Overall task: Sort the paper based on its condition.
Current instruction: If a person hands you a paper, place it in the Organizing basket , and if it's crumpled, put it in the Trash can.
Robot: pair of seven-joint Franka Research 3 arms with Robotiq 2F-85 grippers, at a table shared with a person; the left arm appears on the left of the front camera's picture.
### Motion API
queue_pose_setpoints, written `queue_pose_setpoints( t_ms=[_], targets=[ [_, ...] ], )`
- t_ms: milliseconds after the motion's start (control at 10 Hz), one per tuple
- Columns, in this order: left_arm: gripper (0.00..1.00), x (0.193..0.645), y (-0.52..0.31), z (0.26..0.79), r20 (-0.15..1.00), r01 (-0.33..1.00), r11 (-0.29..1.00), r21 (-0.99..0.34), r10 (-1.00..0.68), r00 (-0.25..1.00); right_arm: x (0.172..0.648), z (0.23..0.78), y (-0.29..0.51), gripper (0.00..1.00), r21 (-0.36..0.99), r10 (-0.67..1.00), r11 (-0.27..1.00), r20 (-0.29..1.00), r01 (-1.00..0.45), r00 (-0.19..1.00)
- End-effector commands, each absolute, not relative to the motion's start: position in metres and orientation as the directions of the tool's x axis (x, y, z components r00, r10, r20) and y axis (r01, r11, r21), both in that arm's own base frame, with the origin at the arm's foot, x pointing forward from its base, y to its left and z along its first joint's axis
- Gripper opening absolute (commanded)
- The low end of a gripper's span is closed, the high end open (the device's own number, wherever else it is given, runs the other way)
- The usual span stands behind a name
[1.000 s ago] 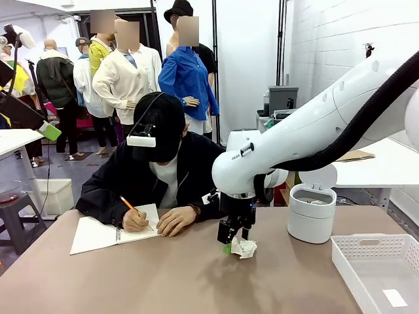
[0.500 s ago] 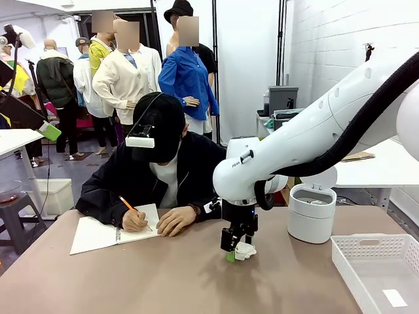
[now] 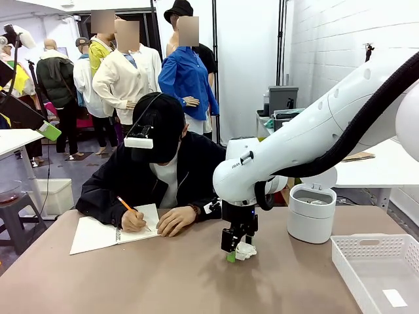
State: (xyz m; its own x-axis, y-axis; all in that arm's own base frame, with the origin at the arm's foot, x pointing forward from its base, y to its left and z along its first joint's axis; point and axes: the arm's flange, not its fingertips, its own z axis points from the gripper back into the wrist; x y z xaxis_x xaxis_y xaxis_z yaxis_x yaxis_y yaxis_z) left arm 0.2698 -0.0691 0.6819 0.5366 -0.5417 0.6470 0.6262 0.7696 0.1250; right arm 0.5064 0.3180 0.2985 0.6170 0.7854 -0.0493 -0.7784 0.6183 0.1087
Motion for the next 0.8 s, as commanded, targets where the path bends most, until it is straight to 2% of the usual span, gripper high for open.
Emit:
queue_pose_setpoints(
  t_ms=[0,100,200,500,700],
  targets=[
    [1.0,0.2695,-0.0693,0.6821,0.645,0.624,0.771,0.127,-0.543,0.538,0.5066,0.2983,0.3173,1.0,0.111,0.783,0.621,-0.049,-0.776,0.62],
    [1.0,0.2695,-0.0693,0.6821,0.645,0.624,0.771,0.127,-0.543,0.538,0.5066,0.2983,0.3173,1.0,0.111,0.783,0.621,-0.049,-0.776,0.62],
    [1.0,0.2695,-0.0693,0.6821,0.645,0.624,0.771,0.127,-0.543,0.538,0.5064,0.2985,0.318,0.86,0.109,0.785,0.618,-0.049,-0.778,0.617],
    [1.0,0.2695,-0.0693,0.6821,0.645,0.624,0.771,0.127,-0.543,0.538,0.5055,0.2994,0.3175,0.26,0.108,0.78,0.625,-0.047,-0.773,0.624],
    [1.0,0.2695,-0.0693,0.6821,0.645,0.624,0.771,0.127,-0.543,0.538,0.5045,0.3068,0.3177,0.26,0.12,0.742,0.669,-0.051,-0.734,0.668]
  ],
)
